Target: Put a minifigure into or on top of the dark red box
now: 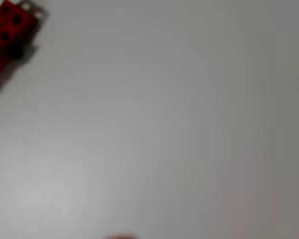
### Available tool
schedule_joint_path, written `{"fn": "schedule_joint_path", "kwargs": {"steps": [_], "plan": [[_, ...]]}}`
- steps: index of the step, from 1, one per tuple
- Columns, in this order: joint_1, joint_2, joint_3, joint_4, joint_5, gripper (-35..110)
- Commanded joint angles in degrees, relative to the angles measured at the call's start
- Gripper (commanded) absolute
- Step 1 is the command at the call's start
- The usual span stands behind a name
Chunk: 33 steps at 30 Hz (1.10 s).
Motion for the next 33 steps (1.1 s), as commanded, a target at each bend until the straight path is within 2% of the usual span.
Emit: {"fn": "schedule_joint_path", "kwargs": {"steps": [1, 3, 18, 21, 27, 33], "plan": [[-3.08, 0.35, 2.29, 0.35, 9.49, 19], [-4.57, 0.35, 3.16, -0.09, 13.54, 19], [-4.83, -6.06, 1.14, -1.85, 25.14, 20], [-6.42, -12.83, -2.20, -2.37, 27.51, 21], [-7.38, -36.47, -18.11, -0.26, 26.19, 20], [-9.84, -43.59, -20.65, -2.20, 28.74, 20]]}}
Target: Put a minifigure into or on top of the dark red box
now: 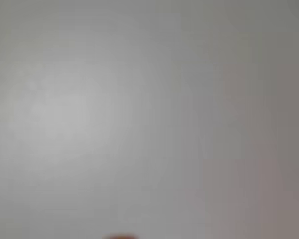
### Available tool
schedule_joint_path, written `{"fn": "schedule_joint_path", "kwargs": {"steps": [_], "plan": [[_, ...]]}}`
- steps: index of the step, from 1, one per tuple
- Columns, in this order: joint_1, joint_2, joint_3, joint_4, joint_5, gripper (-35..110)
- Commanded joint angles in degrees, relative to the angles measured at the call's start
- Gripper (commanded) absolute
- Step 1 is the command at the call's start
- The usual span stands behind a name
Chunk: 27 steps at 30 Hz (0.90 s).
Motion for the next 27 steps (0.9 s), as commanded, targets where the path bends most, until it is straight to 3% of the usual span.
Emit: {"fn": "schedule_joint_path", "kwargs": {"steps": [1, 27], "plan": [[-1.93, -1.85, -1.76, -1.32, 2.55, 20], [-8.09, -26.46, -12.04, -10.46, 15.73, 22]]}}
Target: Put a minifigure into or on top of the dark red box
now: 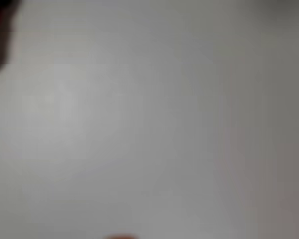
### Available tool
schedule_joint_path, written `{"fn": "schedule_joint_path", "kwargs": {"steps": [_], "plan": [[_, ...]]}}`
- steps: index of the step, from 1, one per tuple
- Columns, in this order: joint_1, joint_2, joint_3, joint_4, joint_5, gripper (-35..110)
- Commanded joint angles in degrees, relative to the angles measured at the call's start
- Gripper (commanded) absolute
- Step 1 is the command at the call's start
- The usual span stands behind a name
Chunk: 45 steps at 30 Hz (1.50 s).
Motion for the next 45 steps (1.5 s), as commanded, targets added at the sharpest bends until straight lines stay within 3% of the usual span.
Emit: {"fn": "schedule_joint_path", "kwargs": {"steps": [1, 20, 45], "plan": [[-0.70, -2.81, -5.19, 0.88, 2.20, 23], [-3.34, -21.71, -18.54, -3.16, 11.07, 24], [-0.70, -38.76, -36.04, 0.35, 6.24, 24]]}}
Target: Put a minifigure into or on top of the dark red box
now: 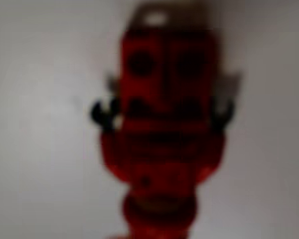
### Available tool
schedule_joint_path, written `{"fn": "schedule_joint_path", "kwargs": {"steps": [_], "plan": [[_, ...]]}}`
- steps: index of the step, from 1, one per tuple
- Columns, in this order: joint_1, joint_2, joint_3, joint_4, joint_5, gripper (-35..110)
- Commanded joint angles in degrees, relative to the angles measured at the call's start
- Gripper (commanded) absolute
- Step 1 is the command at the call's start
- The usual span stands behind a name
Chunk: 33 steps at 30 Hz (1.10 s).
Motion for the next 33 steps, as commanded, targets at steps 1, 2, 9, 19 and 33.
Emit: {"fn": "schedule_joint_path", "kwargs": {"steps": [1, 2, 9, 19, 33], "plan": [[-0.44, -0.70, -4.92, 2.02, -0.62, 24], [-0.44, -1.41, -5.71, 2.37, -0.70, 24], [0.35, -4.83, -9.58, 3.69, -2.37, 24], [2.29, -8.26, -12.57, 3.69, -5.80, 23], [4.39, -10.72, -13.36, 2.72, -8.70, 23]]}}
